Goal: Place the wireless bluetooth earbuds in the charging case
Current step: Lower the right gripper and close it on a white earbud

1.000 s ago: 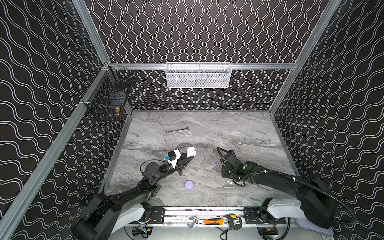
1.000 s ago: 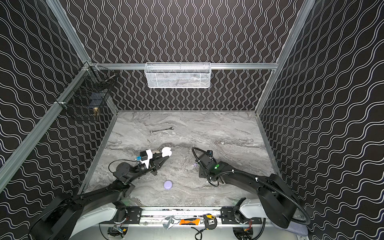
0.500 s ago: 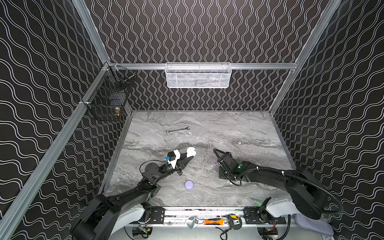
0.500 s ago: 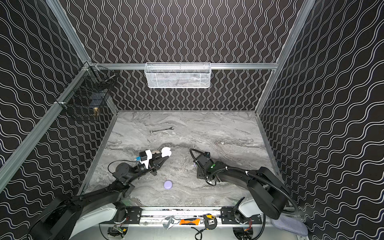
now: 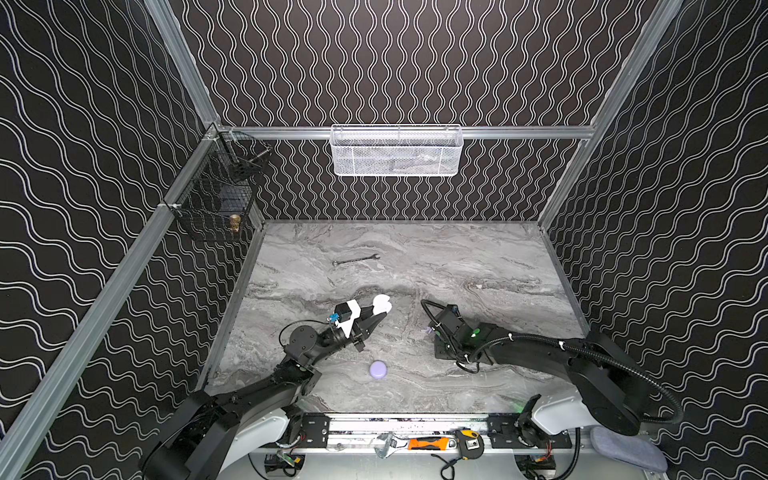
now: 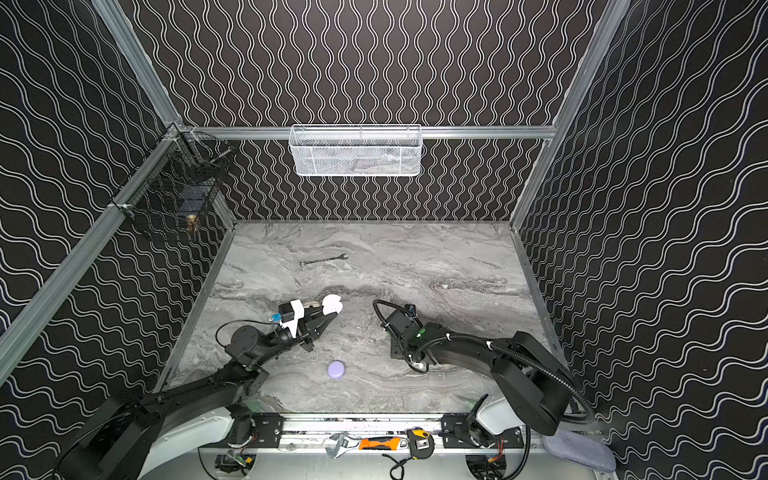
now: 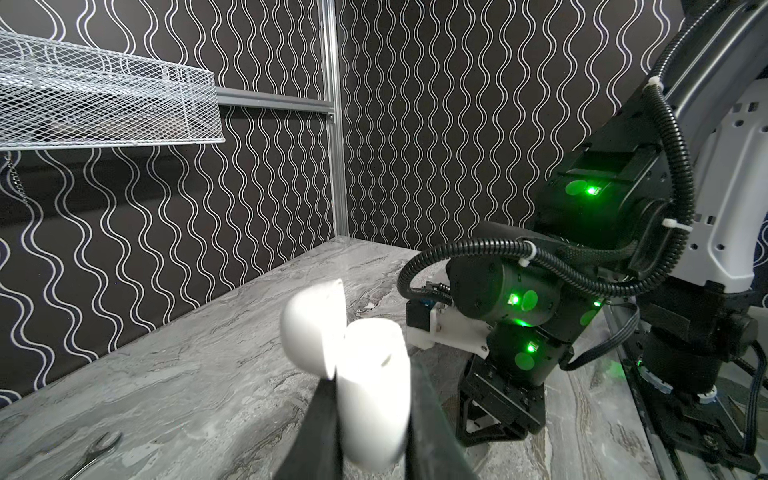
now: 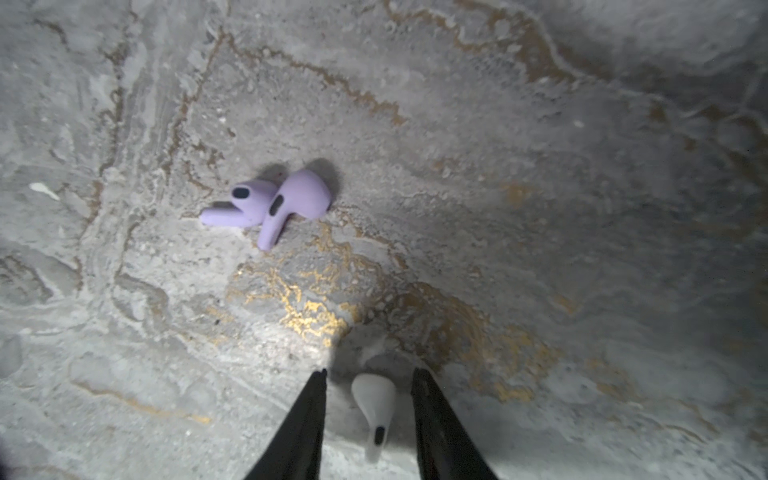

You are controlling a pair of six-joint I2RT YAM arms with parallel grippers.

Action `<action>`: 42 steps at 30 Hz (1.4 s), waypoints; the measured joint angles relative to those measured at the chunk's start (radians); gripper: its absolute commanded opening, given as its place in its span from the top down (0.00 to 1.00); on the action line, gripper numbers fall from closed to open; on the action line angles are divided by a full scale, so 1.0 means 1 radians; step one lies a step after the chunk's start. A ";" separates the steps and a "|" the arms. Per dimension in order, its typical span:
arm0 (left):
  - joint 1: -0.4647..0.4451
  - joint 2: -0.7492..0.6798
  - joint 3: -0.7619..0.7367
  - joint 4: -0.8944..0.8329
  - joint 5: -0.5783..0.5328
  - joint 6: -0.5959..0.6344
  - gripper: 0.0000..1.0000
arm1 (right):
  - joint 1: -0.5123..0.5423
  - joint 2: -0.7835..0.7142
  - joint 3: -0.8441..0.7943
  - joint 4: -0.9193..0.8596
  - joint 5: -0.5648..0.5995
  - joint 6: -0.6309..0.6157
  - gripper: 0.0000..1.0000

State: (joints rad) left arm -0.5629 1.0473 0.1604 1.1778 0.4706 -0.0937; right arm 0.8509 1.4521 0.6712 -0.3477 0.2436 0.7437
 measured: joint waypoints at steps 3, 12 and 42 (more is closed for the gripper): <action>0.000 -0.003 0.000 -0.004 -0.003 0.000 1.00 | 0.000 -0.004 -0.011 -0.003 0.010 0.000 0.62; 0.000 -0.013 -0.002 -0.013 -0.007 0.016 1.00 | 0.002 -0.001 -0.001 -0.015 0.009 -0.003 0.65; 0.000 -0.032 -0.005 -0.028 -0.018 0.023 1.00 | 0.042 0.055 0.040 -0.035 0.042 -0.017 0.70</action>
State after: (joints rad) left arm -0.5629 1.0157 0.1555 1.1500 0.4526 -0.0711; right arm 0.8932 1.5074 0.7113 -0.3832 0.2859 0.7265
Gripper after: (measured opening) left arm 0.197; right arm 0.298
